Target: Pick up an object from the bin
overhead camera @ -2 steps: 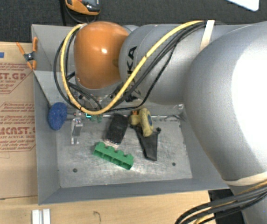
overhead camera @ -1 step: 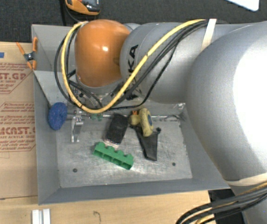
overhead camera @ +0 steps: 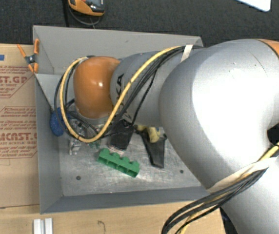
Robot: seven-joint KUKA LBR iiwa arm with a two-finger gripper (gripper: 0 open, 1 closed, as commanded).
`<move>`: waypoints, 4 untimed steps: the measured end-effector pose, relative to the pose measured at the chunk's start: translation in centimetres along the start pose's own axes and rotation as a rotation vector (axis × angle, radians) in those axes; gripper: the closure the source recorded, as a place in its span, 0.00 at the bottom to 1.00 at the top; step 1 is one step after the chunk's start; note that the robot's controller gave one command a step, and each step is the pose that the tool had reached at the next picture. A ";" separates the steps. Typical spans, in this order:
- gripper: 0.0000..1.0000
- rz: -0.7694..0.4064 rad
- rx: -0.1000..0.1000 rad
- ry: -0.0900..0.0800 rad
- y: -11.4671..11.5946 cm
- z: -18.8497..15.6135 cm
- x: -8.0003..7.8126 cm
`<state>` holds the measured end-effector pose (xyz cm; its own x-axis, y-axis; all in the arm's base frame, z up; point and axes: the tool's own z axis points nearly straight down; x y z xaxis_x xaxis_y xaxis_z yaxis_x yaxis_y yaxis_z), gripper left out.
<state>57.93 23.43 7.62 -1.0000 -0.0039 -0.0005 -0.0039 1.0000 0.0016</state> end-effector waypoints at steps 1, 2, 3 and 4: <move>0.00 0.000 0.000 0.000 0.0 0.0 0.0; 0.00 0.000 0.000 0.000 0.0 0.0 0.0; 0.00 -0.029 0.003 0.008 -4.4 -4.2 4.0; 0.00 -0.138 0.001 -0.006 -6.6 -6.5 5.0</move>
Offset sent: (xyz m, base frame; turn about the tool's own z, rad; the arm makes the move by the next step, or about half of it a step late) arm 0.0000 0.0000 0.0000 0.0000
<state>52.95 16.80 14.12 -0.9899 -0.1413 -0.0067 -0.1413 0.9900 -0.0004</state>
